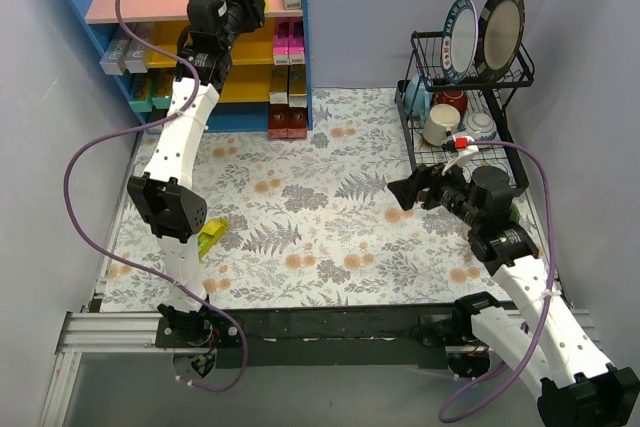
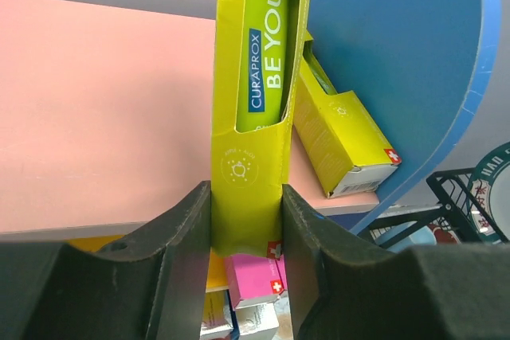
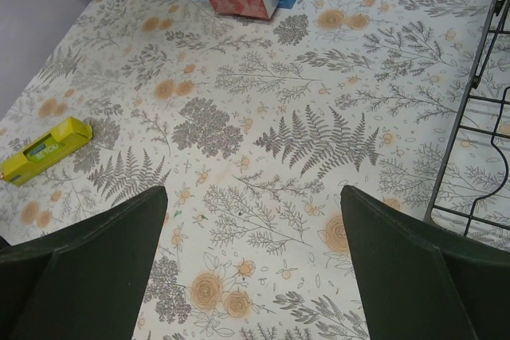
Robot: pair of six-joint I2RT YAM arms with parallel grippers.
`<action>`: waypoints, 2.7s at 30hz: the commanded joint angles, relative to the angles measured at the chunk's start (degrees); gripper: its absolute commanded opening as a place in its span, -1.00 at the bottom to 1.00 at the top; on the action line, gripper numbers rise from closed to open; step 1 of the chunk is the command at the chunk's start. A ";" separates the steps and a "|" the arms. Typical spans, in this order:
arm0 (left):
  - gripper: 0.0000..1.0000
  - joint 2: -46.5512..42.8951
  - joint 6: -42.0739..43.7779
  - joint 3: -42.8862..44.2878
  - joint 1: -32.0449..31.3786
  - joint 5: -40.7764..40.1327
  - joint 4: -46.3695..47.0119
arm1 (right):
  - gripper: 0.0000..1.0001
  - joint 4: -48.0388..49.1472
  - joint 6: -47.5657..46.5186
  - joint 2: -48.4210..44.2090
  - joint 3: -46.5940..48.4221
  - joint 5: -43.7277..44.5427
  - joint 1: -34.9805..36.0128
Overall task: Place and organize the toothpastes onto the shelf
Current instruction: Place the toothpaste on the shelf, then move the toothpaste to the center of the board.
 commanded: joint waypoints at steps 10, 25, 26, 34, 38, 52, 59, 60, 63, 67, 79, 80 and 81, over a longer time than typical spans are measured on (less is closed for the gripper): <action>-0.02 -0.26 -0.11 1.21 1.54 1.98 4.24 | 0.97 1.41 -1.22 -0.12 0.28 0.03 -0.35; -0.22 2.20 -4.77 -1.96 1.28 10.23 9.16 | 0.97 1.59 -0.87 -0.82 -0.86 -0.33 -0.35; -0.22 2.29 -5.12 -1.96 1.10 10.50 9.60 | 0.97 1.59 -0.87 -0.74 -0.95 -0.24 -0.35; -0.14 3.00 -3.71 -1.79 -2.24 10.15 13.21 | 0.96 1.76 -0.69 -0.47 -1.13 -0.59 -0.35; -0.08 3.43 -4.33 -1.79 -2.41 10.59 14.26 | 0.96 1.59 -0.69 -0.56 -1.13 -0.42 -0.35; 0.58 0.72 -4.24 -3.28 -1.98 6.29 16.02 | 0.96 0.80 -0.69 -0.73 0.01 -1.29 -0.44; 0.96 -5.51 -3.36 -6.97 -0.75 6.02 17.78 | 0.96 -1.31 -0.69 -1.52 1.51 -2.26 -0.35; 0.96 -6.49 -3.19 -7.67 -0.66 6.02 17.78 | 0.96 -1.49 -0.61 -1.70 1.60 -2.44 -0.35; 0.96 -10.00 -2.83 -10.04 -0.39 6.11 19.26 | 0.96 -2.28 -0.34 -2.40 1.86 -2.88 -0.35; 0.96 -14.39 -2.83 -12.76 -0.04 4.97 18.57 | 0.95 -3.16 -0.08 -3.10 2.47 -3.58 -0.35; 0.93 -27.15 -8.45 -27.36 0.40 -2.06 12.34 | 0.93 -6.59 -0.17 -5.21 3.71 -4.99 -0.35; 0.93 -26.89 -9.42 -27.45 0.31 -2.33 11.81 | 0.93 -6.68 -0.17 -5.30 3.62 -5.07 -0.35; 0.92 -26.54 -10.64 -27.45 0.31 -2.15 11.45 | 0.93 -6.85 -0.17 -5.30 3.71 -5.07 -0.27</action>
